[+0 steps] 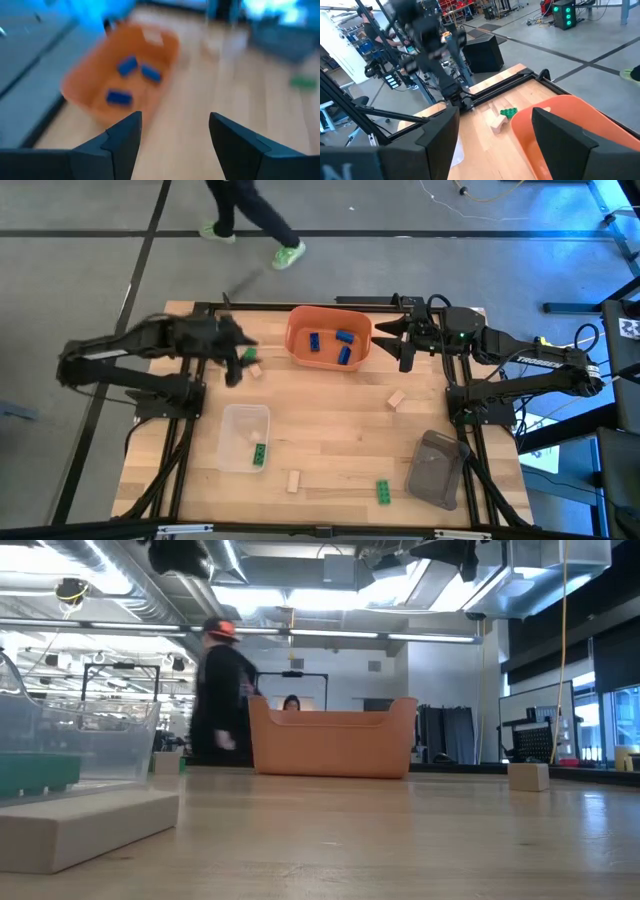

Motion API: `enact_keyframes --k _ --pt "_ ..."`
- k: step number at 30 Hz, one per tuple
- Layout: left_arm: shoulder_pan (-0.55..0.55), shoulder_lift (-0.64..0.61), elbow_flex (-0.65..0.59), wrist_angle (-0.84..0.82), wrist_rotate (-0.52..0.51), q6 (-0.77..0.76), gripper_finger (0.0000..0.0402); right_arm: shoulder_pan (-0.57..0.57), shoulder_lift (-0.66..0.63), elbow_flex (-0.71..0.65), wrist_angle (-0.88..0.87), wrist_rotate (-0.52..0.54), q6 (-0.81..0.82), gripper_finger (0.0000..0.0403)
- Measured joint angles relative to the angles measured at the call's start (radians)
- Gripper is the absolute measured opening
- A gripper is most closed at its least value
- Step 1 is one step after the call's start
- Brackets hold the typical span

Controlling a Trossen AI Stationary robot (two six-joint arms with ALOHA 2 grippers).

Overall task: Sort & place blocks by color
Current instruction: Put the top green game piece into the transparent bin

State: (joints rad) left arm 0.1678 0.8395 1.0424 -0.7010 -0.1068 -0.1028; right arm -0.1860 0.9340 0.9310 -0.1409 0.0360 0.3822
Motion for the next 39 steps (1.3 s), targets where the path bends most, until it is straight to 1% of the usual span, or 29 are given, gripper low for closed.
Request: enact_keyframes --k 3,7,10,14,17,20,34,36,39 --pt "0.095 -0.032 0.001 0.130 0.065 0.000 0.0224 0.000 0.000 0.000 0.000 0.000 -0.026 0.0251" --pt "0.175 -0.038 0.000 0.250 0.165 0.003 0.0224 0.000 0.000 0.000 0.001 -0.001 -0.025 0.0251" --pt "0.202 -0.036 -0.027 0.362 0.209 -0.016 0.0224 0.000 0.000 0.000 0.001 -0.001 -0.021 0.0251" --pt "0.205 -0.041 -0.137 0.564 0.250 -0.094 0.0224 0.000 0.000 0.000 0.001 -0.003 -0.021 0.0251" --pt "0.205 -0.053 -0.194 0.649 0.250 -0.158 0.0224 0.000 0.000 0.000 0.000 -0.004 -0.021 0.0251" --pt "0.205 -0.054 -0.208 0.662 0.247 -0.178 0.0224 0.000 0.000 0.000 0.001 -0.004 -0.021 0.0251" --pt "0.205 -0.055 -0.208 0.666 0.240 -0.184 0.0224 0.000 0.000 0.000 0.000 -0.004 -0.024 0.0251" --pt "0.205 -0.055 -0.208 0.665 0.206 -0.191 0.0224 0.000 0.000 0.000 0.000 -0.004 -0.024 0.0251" --pt "0.209 -0.044 -0.207 0.647 0.112 -0.224 0.0224 0.000 0.000 0.000 0.000 -0.003 -0.024 0.0251"
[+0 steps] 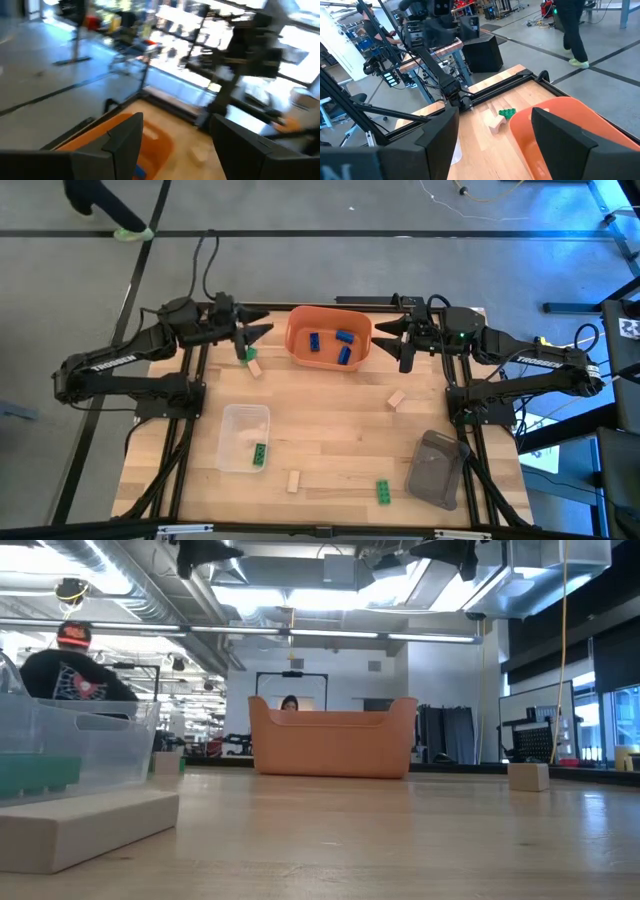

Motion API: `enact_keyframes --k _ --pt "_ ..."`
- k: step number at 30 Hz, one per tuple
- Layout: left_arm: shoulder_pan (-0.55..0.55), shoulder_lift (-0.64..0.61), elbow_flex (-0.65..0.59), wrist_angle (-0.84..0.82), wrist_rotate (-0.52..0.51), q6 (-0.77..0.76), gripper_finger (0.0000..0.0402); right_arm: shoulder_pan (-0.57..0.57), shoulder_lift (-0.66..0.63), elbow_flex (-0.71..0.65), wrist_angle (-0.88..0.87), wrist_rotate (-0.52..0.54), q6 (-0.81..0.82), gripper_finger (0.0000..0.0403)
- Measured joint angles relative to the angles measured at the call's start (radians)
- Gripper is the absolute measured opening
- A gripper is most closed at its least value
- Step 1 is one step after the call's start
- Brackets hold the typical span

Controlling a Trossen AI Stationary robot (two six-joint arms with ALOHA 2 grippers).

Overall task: Sort & place blocks by color
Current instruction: Put the top green game piece into the transparent bin

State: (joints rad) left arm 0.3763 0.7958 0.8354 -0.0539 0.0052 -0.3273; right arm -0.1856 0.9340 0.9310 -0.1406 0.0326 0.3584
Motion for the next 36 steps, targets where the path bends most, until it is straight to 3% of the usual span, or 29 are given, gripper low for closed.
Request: enact_keyframes --k 3,7,10,14,25,36 --pt "0.053 0.036 0.001 -0.081 -0.062 -0.049 0.0224 0.000 0.000 0.000 0.000 0.000 0.004 0.0251" --pt "0.185 0.100 0.002 -0.259 -0.043 -0.137 0.0224 0.000 0.000 0.000 0.000 0.000 0.005 0.0251" --pt "0.258 0.183 -0.001 -0.423 -0.027 -0.128 0.0224 0.000 0.000 0.000 0.000 0.000 0.006 0.0251" --pt "0.304 0.316 -0.001 -0.522 -0.046 -0.109 0.0224 0.000 0.000 0.000 0.000 0.000 0.006 0.0251" --pt "0.320 0.604 -0.020 -0.536 -0.086 -0.084 0.0224 0.000 0.000 0.000 -0.001 0.001 0.007 0.0251" --pt "0.320 0.634 -0.169 -0.424 -0.093 -0.187 0.0224 0.000 0.000 0.000 -0.001 0.001 0.007 0.0251"
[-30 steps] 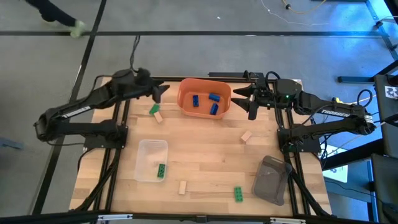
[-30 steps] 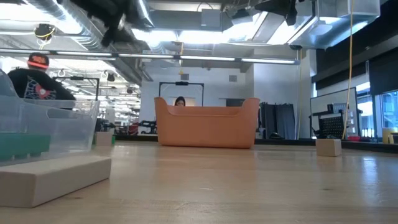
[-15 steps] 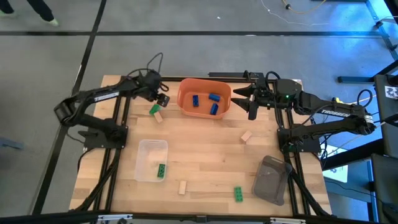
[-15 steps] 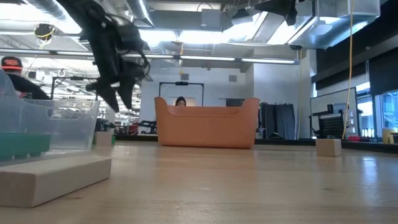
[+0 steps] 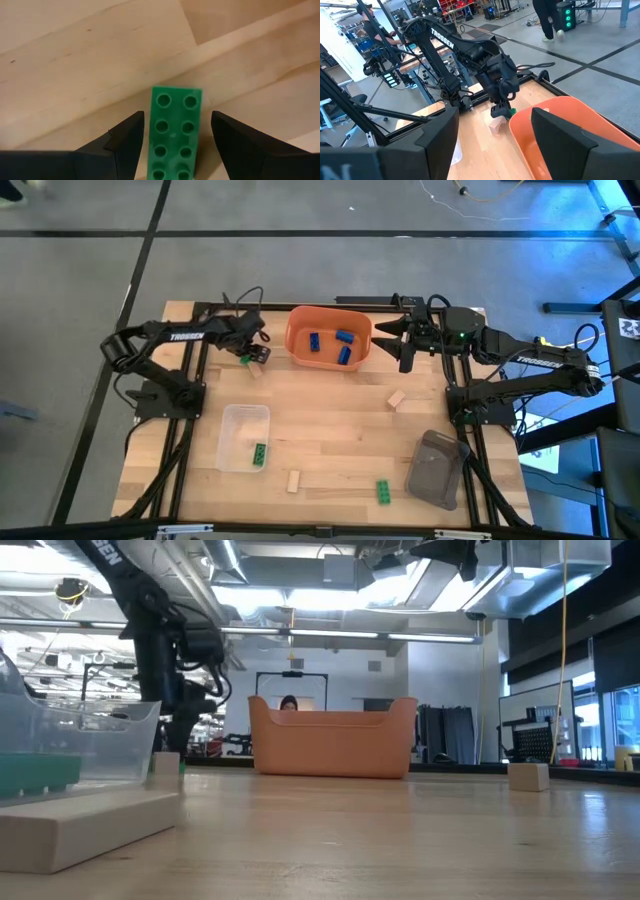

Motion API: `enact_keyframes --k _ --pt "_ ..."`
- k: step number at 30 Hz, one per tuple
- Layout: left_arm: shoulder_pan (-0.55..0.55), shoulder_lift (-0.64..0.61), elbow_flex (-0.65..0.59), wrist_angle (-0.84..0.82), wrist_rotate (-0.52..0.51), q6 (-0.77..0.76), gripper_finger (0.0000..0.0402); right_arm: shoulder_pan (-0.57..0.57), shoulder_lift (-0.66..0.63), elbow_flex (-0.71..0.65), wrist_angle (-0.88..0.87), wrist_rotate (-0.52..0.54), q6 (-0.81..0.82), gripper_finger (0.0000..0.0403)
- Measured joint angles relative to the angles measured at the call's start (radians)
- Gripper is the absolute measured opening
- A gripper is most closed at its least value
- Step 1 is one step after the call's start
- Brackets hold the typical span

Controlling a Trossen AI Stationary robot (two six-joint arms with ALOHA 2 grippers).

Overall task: Sort & place blocks by color
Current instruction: Put the top green game piece into the transparent bin

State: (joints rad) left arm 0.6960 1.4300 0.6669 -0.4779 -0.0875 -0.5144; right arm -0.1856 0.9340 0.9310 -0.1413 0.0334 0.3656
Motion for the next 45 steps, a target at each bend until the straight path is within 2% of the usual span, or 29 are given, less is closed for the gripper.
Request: enact_keyframes --k 8,11,16,18,22,31,38,41,45 --pt "-0.005 -0.005 -0.075 0.065 -0.009 0.000 0.0214 0.000 0.000 0.000 0.000 0.000 0.000 0.0251" --pt "-0.005 -0.004 -0.080 0.069 -0.011 0.001 0.0192 0.000 0.000 0.000 0.000 0.000 0.000 0.0251" --pt "-0.005 -0.010 -0.081 0.082 -0.013 0.006 0.0128 0.000 0.000 0.000 0.000 0.000 0.000 0.0251" --pt "-0.004 -0.024 -0.073 0.072 -0.005 0.037 0.0128 0.000 0.000 0.000 0.000 0.000 0.000 0.0251" --pt "-0.005 -0.118 -0.023 0.045 0.013 0.086 0.0128 0.000 0.000 0.000 0.000 0.001 -0.004 0.0251" --pt "-0.019 -0.471 0.129 0.095 0.007 0.184 0.0128 0.000 0.005 0.000 0.001 0.003 -0.005 0.0251" --pt "-0.138 -0.703 0.148 0.278 0.071 0.184 0.0128 0.000 0.036 0.000 0.000 0.002 -0.006 0.0251" --pt "-0.238 -0.743 0.148 0.353 0.072 0.177 0.0128 0.000 0.051 0.000 0.001 0.002 -0.007 0.0251" --pt "-0.387 -0.737 0.148 0.455 0.044 0.185 0.0128 0.000 0.064 0.000 0.000 0.000 -0.008 0.0251"
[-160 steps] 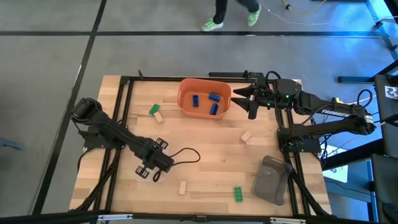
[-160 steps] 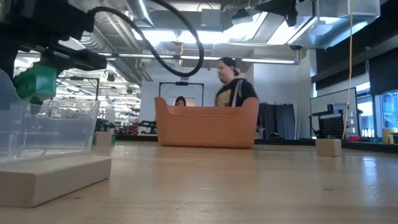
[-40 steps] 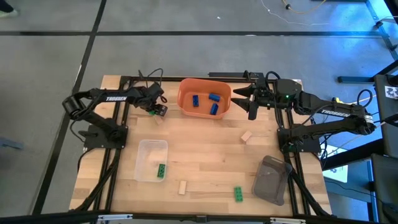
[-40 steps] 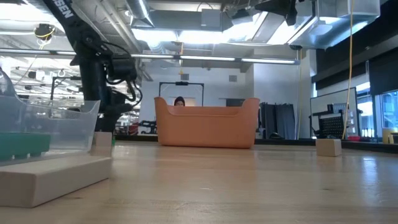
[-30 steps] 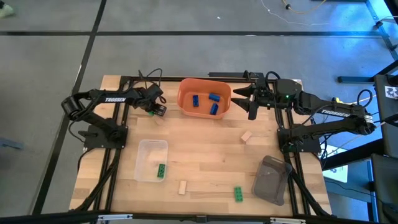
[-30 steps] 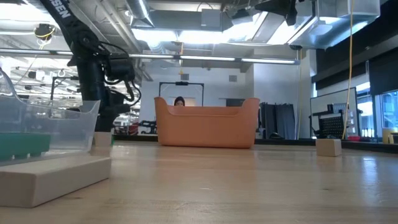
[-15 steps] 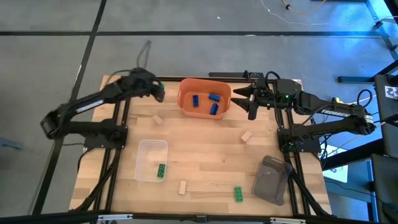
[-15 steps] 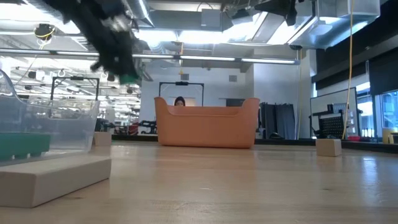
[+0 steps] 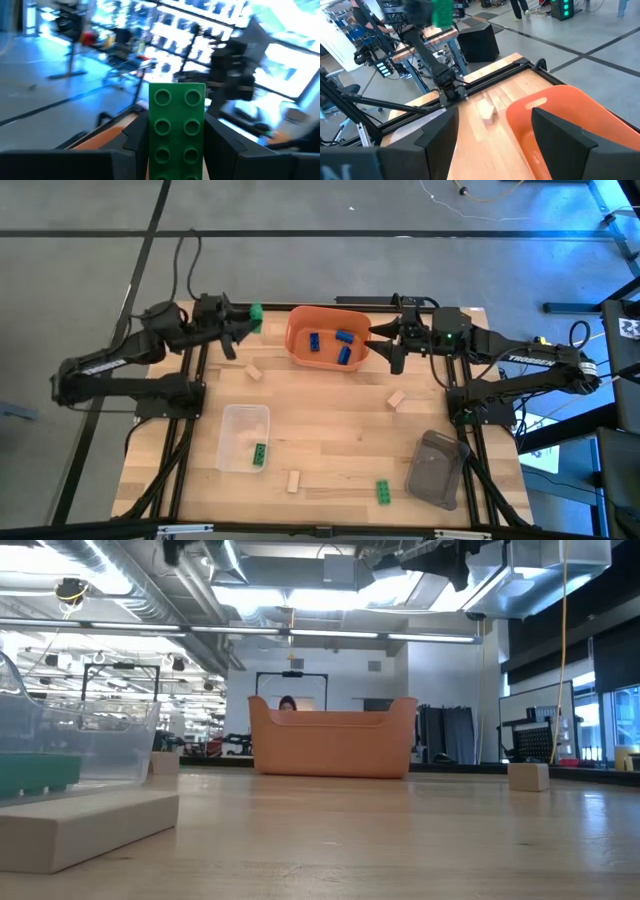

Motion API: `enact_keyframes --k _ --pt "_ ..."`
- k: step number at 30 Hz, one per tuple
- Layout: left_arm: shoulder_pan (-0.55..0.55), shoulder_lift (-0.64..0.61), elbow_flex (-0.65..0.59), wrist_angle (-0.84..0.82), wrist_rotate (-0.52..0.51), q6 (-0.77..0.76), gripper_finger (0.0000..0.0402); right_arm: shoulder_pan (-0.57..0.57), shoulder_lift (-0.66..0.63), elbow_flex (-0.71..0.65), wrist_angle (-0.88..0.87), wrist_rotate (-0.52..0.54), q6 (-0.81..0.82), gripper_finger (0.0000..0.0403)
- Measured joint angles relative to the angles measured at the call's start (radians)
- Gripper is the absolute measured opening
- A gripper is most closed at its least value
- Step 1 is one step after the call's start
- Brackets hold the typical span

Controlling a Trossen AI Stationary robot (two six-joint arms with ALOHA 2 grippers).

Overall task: Sort & place blocks by color
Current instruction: Put the top green game piece into the transparent bin

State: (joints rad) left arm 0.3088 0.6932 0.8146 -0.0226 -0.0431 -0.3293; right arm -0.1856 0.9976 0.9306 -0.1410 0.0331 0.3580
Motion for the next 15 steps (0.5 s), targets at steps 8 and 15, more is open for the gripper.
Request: enact_keyframes --k 8,15 --pt "-0.184 0.138 -0.002 0.134 -0.077 0.074 0.0128 0.000 0.001 0.000 0.001 -0.008 0.029 0.0251" --pt "-0.185 0.146 0.000 0.152 -0.080 0.075 0.0128 0.000 0.002 0.000 0.004 -0.008 0.032 0.0251"
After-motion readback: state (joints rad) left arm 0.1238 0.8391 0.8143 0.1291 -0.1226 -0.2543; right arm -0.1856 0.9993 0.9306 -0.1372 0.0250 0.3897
